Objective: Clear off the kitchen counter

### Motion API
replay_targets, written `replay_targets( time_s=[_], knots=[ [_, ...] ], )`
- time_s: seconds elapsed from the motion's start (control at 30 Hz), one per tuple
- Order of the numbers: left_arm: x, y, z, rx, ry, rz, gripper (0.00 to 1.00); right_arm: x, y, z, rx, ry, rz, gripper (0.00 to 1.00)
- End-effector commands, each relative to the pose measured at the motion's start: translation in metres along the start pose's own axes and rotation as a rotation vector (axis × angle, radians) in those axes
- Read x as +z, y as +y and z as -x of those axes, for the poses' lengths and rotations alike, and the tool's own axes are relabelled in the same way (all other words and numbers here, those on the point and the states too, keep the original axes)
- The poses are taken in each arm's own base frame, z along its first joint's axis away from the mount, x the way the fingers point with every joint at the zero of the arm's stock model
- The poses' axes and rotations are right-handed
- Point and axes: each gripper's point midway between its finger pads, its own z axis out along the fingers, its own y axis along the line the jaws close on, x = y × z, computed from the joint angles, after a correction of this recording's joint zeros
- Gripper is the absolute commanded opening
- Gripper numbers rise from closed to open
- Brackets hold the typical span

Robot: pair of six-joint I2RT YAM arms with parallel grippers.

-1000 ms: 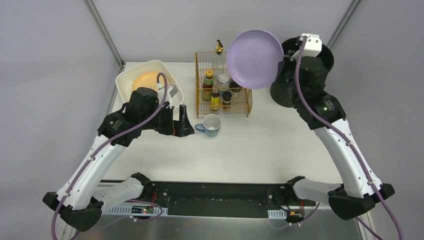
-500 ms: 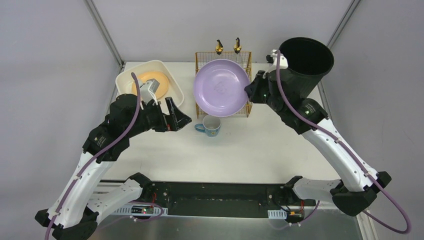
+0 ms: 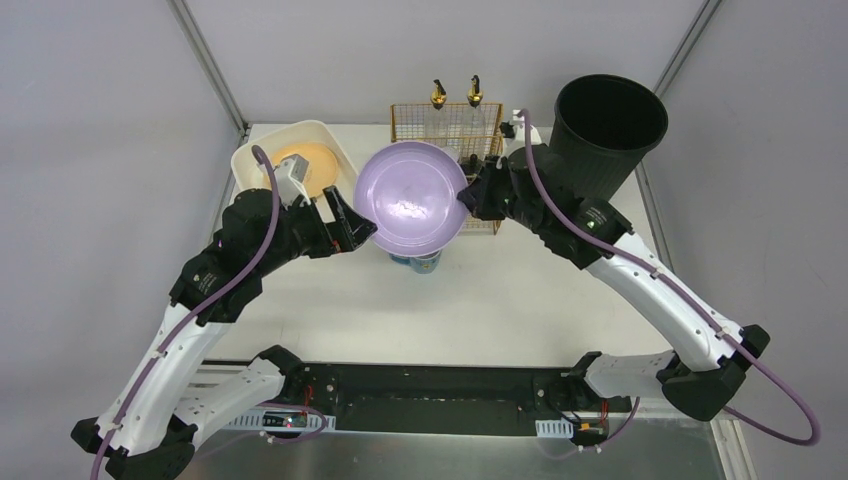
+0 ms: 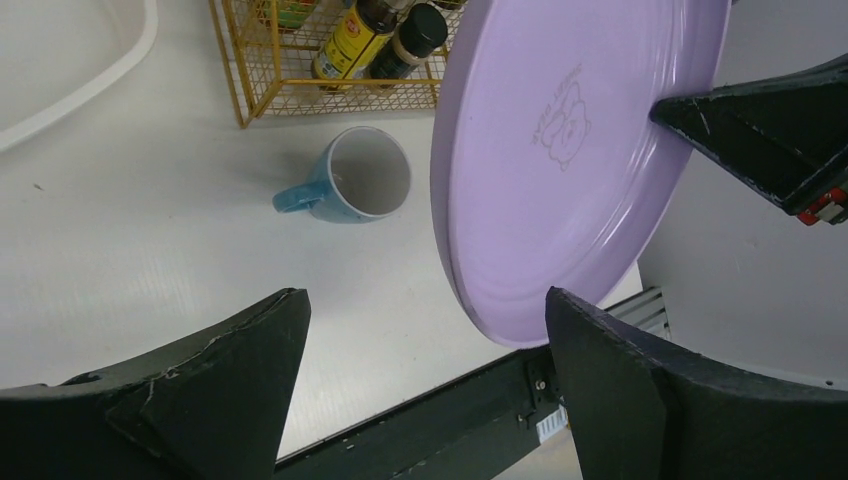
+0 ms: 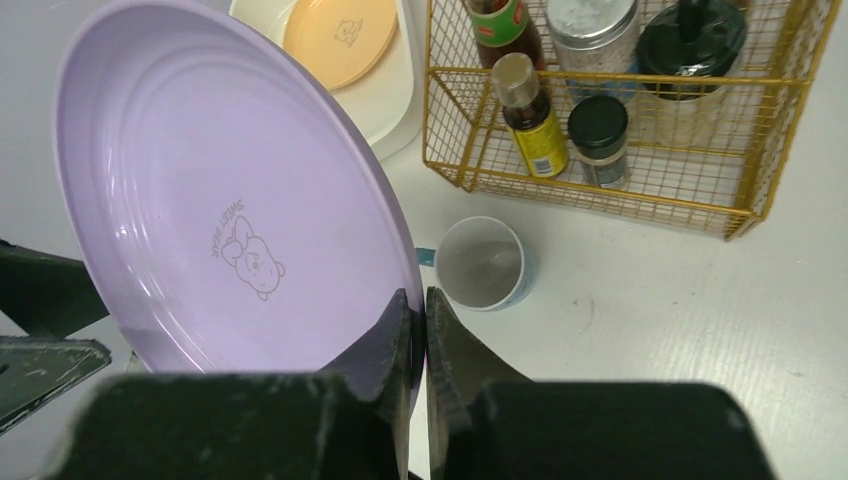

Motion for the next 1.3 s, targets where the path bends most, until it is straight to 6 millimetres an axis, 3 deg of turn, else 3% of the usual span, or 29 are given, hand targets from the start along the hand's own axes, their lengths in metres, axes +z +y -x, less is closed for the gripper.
replay_targets(
  time_s=[0.0,0.27,0.6,0.73,0.93,1.13,1.27],
  knots=[
    [0.002,-0.001,0.012,-0.008,-0.064,0.006,0.88,-0.002,0.031,0.004,0.070,0.004,0.128,0.00],
    [0.005,0.003,0.015,-0.002,-0.077,0.030,0.66,-0.003,0.043,-0.004,0.086,0.046,0.168,0.00],
    [0.005,0.002,0.016,0.008,-0.080,0.029,0.23,0.004,0.034,-0.013,0.081,0.048,0.118,0.00],
    [0.005,0.008,0.018,0.014,-0.095,0.055,0.00,0.012,0.026,-0.019,0.079,0.047,0.078,0.00],
    [0.007,0.015,0.017,0.012,-0.102,0.082,0.00,0.018,0.021,-0.025,0.089,0.052,0.057,0.03],
    [0.005,0.030,0.026,0.010,-0.158,0.154,0.00,0.016,0.016,-0.022,0.075,0.031,0.035,0.37],
    [0.006,0.038,0.030,0.005,-0.176,0.184,0.00,0.012,0.008,-0.021,0.060,0.014,0.011,0.50]
  ],
)
